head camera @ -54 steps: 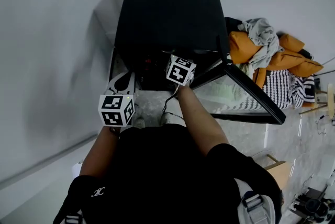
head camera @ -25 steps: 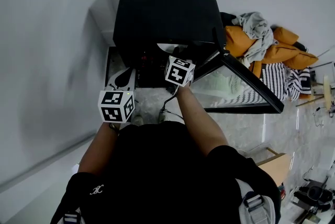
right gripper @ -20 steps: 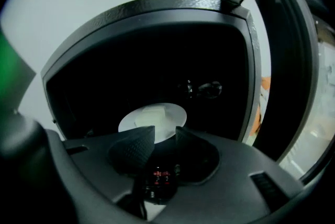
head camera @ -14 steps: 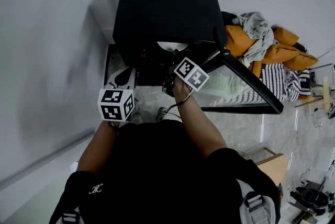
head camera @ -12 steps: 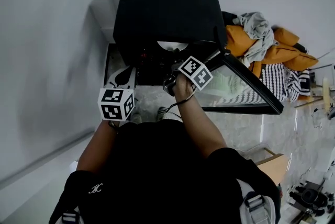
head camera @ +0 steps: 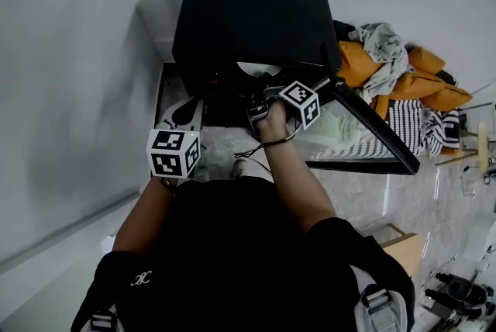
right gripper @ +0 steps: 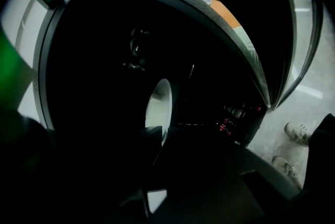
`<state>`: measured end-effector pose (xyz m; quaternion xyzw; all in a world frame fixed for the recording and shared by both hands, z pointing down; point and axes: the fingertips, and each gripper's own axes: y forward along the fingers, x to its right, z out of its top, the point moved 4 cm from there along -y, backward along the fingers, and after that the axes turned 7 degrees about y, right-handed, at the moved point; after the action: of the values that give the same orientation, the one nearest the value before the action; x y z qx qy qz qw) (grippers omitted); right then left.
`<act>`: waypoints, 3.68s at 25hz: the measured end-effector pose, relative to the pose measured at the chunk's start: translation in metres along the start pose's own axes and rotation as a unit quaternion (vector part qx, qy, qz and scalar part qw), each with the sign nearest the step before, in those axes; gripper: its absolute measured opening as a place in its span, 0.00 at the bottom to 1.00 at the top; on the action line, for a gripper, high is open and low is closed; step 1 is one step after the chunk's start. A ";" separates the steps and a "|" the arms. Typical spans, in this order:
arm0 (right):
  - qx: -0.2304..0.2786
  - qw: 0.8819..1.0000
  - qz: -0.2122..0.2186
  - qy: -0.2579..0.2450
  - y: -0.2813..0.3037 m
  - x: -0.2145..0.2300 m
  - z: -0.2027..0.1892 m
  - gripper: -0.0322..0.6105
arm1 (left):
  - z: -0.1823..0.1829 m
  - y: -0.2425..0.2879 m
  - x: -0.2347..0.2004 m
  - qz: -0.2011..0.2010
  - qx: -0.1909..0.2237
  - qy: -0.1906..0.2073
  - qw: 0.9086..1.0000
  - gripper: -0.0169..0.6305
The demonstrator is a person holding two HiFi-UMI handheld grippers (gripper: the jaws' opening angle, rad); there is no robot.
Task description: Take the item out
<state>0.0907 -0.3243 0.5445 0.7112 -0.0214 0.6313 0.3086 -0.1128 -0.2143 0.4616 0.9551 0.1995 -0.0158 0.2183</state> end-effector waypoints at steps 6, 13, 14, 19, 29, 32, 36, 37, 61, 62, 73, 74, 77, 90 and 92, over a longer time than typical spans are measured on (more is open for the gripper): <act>-0.010 0.999 0.010 0.035 -0.002 0.000 -0.003 0.10 | -0.003 0.000 0.001 -0.004 -0.005 0.003 1.000 0.04; -0.013 0.999 0.007 0.035 -0.014 0.004 -0.004 0.10 | -0.002 0.004 0.008 -0.014 -0.003 0.009 1.000 0.04; -0.015 0.999 0.007 0.036 -0.016 0.005 -0.005 0.10 | -0.002 0.005 0.009 -0.016 -0.002 0.009 1.000 0.04; -0.020 0.999 0.003 0.031 -0.028 0.009 -0.007 0.10 | -0.001 0.009 0.014 -0.025 -0.003 0.011 1.000 0.04; -0.021 0.999 0.031 0.015 -0.025 0.006 -0.009 0.14 | -0.001 0.016 0.023 -0.040 -0.007 0.019 0.999 0.04; -0.019 0.999 0.024 0.021 -0.016 0.008 -0.008 0.14 | 0.000 0.016 0.022 -0.040 -0.006 0.022 0.999 0.04; -0.019 0.999 0.014 0.035 -0.006 0.008 -0.009 0.14 | 0.003 0.016 0.019 -0.038 -0.005 0.025 0.999 0.04; -0.021 0.999 0.011 0.036 -0.004 0.008 -0.010 0.14 | 0.003 0.015 0.017 -0.037 -0.005 0.025 0.999 0.04; -0.043 0.995 0.071 0.048 -0.018 0.010 -0.025 0.09 | -0.001 0.015 0.010 -0.050 -0.010 0.024 0.998 0.04; -0.042 0.995 0.073 0.052 -0.020 0.011 -0.026 0.08 | -0.002 0.015 0.010 -0.051 -0.010 0.025 0.998 0.04; -0.033 0.995 0.076 0.061 -0.057 0.012 -0.043 0.08 | -0.010 0.002 0.008 -0.080 -0.014 0.030 0.996 0.04; -0.033 0.994 0.078 0.063 -0.061 0.012 -0.045 0.08 | -0.011 0.001 0.009 -0.083 -0.016 0.031 0.996 0.04; -0.029 0.994 0.085 0.068 -0.076 0.012 -0.053 0.08 | -0.015 -0.002 0.010 -0.095 -0.017 0.033 0.995 0.04; -0.011 0.989 0.117 0.085 -0.181 0.027 -0.093 0.08 | -0.028 -0.028 0.040 -0.155 -0.016 0.048 0.987 0.04; -0.008 0.990 0.114 0.084 -0.179 0.029 -0.093 0.08 | -0.027 -0.015 0.035 -0.162 -0.017 0.047 0.985 0.04</act>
<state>0.0894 -0.1255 0.4978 0.6459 -0.0812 0.7197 0.2413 -0.0877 -0.1775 0.4762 0.9058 0.3624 -0.0024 0.2197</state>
